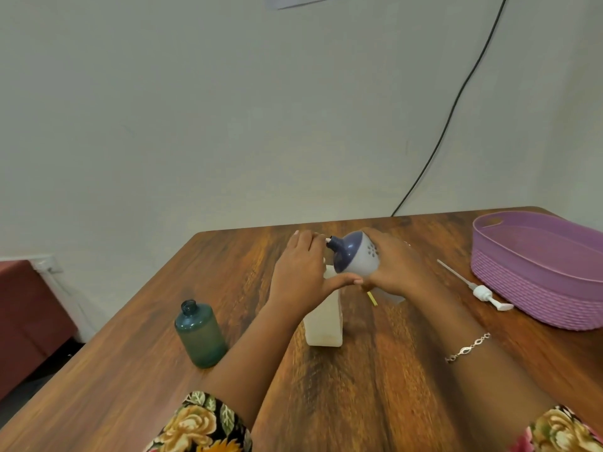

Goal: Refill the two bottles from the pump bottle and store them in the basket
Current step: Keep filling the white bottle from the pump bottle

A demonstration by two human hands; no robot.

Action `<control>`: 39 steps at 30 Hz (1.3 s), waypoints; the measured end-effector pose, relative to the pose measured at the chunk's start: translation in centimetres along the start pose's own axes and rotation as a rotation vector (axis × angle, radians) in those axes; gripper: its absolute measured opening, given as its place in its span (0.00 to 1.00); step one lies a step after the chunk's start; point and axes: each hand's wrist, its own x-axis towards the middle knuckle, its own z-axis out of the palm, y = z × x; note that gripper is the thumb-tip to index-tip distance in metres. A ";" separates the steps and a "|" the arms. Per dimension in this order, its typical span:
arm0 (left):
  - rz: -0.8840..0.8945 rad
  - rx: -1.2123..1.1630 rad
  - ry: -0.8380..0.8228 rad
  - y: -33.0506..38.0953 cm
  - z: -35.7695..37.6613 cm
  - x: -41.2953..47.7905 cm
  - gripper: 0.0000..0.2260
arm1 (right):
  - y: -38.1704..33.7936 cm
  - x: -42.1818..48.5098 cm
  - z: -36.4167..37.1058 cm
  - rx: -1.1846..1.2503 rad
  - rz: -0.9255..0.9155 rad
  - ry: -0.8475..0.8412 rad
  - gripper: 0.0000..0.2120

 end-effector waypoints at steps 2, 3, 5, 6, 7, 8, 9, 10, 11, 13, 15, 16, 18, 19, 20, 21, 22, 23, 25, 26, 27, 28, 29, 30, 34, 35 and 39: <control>-0.030 0.002 0.008 0.3 0.7 -0.4 0.40 | 0.1 0.1 0.0 -0.001 -0.010 0.001 0.38; -0.035 0.019 0.000 0.5 1.1 -0.6 0.41 | 0.2 0.1 0.3 -0.007 -0.009 -0.002 0.37; -0.037 0.046 -0.012 0.5 1.7 -0.8 0.41 | 0.4 0.0 0.9 -0.005 0.003 0.001 0.35; -0.029 0.039 -0.014 0.6 1.7 -0.9 0.40 | 0.5 0.0 1.1 0.005 0.007 0.003 0.35; -0.026 0.036 -0.025 0.5 1.7 -1.0 0.41 | 0.6 0.0 1.3 0.012 0.008 0.003 0.35; -0.021 0.044 -0.044 0.5 1.6 -1.0 0.41 | 0.6 0.0 1.4 0.015 0.008 0.005 0.35; -0.014 0.058 -0.059 0.5 1.4 -1.0 0.42 | 0.6 0.1 1.4 0.014 0.008 0.007 0.35; -0.005 0.069 -0.069 0.6 0.9 -0.9 0.43 | 0.5 0.1 1.2 0.014 0.007 0.009 0.36; 0.000 0.067 -0.081 0.6 0.4 -0.7 0.45 | 0.4 0.2 1.1 0.013 0.010 0.013 0.37; 0.008 0.057 -0.094 0.4 -0.3 -0.3 0.48 | 0.1 0.2 0.6 0.004 0.017 0.024 0.38; 0.032 0.076 -0.103 0.0 -0.4 -0.2 0.45 | 0.0 0.2 0.2 0.004 0.009 0.028 0.38; 0.043 0.110 -0.128 0.2 -0.4 -0.1 0.44 | 0.0 0.2 0.1 0.004 0.004 0.025 0.37; 0.084 0.186 -0.187 0.4 -0.2 0.1 0.44 | 0.1 0.1 0.2 0.000 0.012 0.007 0.37; 0.095 0.207 -0.209 0.4 -0.2 0.1 0.44 | 0.3 0.0 0.4 0.001 0.025 -0.005 0.37; 0.098 0.202 -0.214 0.4 -0.1 0.0 0.44 | 0.4 -0.1 0.7 0.000 0.034 -0.013 0.37; 0.091 0.181 -0.216 0.4 -0.1 -0.1 0.43 | 0.5 -0.2 0.9 -0.003 0.037 -0.018 0.38; 0.085 0.158 -0.221 0.4 -0.3 -0.3 0.43 | 0.5 -0.3 1.0 -0.001 0.039 -0.021 0.39; 0.088 0.145 -0.237 0.4 -0.5 -0.4 0.43 | 0.5 -0.3 1.0 0.007 0.042 -0.021 0.39; 0.090 0.127 -0.250 0.2 -0.8 -0.3 0.42 | 0.3 -0.2 1.0 0.029 0.039 -0.018 0.39; 0.084 0.101 -0.244 0.1 -1.1 0.0 0.41 | 0.2 -0.1 1.0 0.042 0.035 -0.012 0.38; 0.079 0.073 -0.237 0.0 -1.5 0.4 0.40 | 0.1 0.0 0.8 0.050 0.035 -0.002 0.37; 0.078 0.053 -0.230 -0.2 -1.7 0.7 0.39 | 0.0 0.1 0.7 0.049 0.032 0.008 0.37; 0.079 0.047 -0.229 -0.3 -1.8 0.8 0.38 | 0.0 0.2 0.5 0.043 0.027 0.013 0.37; 0.078 0.048 -0.231 -0.2 -1.7 0.7 0.38 | -0.1 0.2 0.4 0.034 0.021 0.013 0.37; 0.020 0.009 -0.223 -0.2 -0.5 0.0 0.38 | 0.2 0.1 0.6 -0.005 0.024 -0.016 0.38; 0.007 0.004 -0.222 -0.3 -0.3 -0.1 0.38 | 0.3 0.0 0.8 0.003 0.031 -0.024 0.38; 0.013 0.006 -0.244 -0.3 -0.4 0.1 0.39 | 0.4 -0.1 1.1 0.039 0.036 -0.031 0.38</control>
